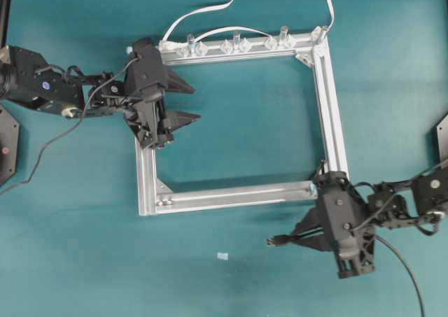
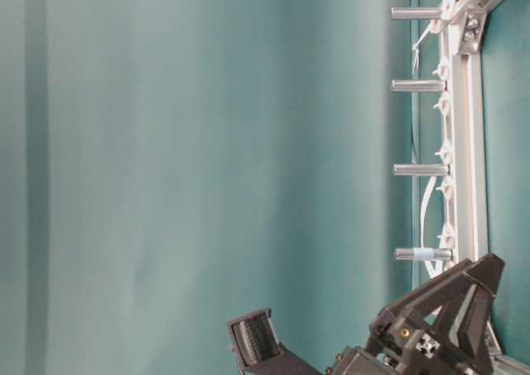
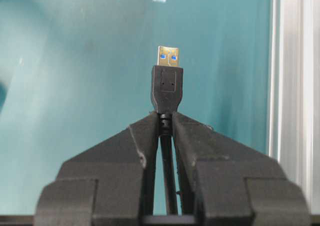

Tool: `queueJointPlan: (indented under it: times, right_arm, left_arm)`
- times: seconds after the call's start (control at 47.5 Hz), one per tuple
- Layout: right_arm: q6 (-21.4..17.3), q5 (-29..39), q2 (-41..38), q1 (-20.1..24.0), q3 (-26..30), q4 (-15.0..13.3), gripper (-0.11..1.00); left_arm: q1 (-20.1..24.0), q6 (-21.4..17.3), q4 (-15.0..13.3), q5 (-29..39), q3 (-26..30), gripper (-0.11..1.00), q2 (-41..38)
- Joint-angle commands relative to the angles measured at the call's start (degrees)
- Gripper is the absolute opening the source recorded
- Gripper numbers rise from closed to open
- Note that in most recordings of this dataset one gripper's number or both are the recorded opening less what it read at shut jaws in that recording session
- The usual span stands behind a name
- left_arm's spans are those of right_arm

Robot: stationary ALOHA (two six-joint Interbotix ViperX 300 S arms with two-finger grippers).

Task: Insert the wire through the string loop located on the right side.
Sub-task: 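Lift the USB plug with the right gripper and carry it rightward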

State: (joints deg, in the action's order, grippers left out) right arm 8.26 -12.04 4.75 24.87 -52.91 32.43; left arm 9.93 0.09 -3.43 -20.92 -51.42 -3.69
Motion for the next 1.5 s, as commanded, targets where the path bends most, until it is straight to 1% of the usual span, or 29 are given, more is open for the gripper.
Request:
queueJointPlan:
  times: [0.0, 0.232, 0.274, 0.337, 0.506, 0.59, 0.969, 1.222, 1.475]
  right_arm:
    - [0.0, 0.3, 2.9, 0.7, -0.9, 0.2, 0.14]
    - [-0.2, 0.4, 8.2, 1.9, -5.9, 0.2, 0.14]
    - [-0.3, 0.6, 9.5, 2.2, -7.2, 0.5, 0.14]
    - [-0.3, 1.1, 11.2, 2.4, -8.6, 1.4, 0.14]
    - [-0.3, 1.4, 15.4, 3.4, -12.4, 5.0, 0.14]
    - [-0.3, 1.4, 17.0, 3.9, -13.8, 5.6, 0.14]
    - [-0.3, 1.6, 21.0, 4.1, -17.4, 5.7, 0.14]
    - [-0.3, 3.1, 23.3, 4.1, -19.0, 5.7, 0.14]
    - [-0.3, 3.7, 24.3, 4.2, -19.3, 5.7, 0.14]
  left_arm:
    - [-0.2, 0.3, 0.1, 0.4, 1.4, 0.70, 1.4]
    - [-0.1, 0.3, 0.1, 2.8, 2.6, 0.70, 1.2]
    - [0.0, 0.3, 0.1, 3.3, 2.8, 0.70, 1.1]
    - [0.2, 0.3, 0.0, 3.9, 3.3, 0.70, 1.0]
    - [1.1, 0.3, 0.0, 5.3, 4.7, 0.70, 0.3]
    - [1.4, 0.3, 0.0, 5.8, 5.6, 0.70, -0.1]
    - [1.6, 0.3, 0.0, 7.8, 10.7, 0.70, -3.0]
    - [1.6, 0.6, 0.0, 8.3, 10.9, 0.70, -2.9]
    - [1.6, 0.9, 0.0, 8.7, 11.4, 0.70, -3.0]
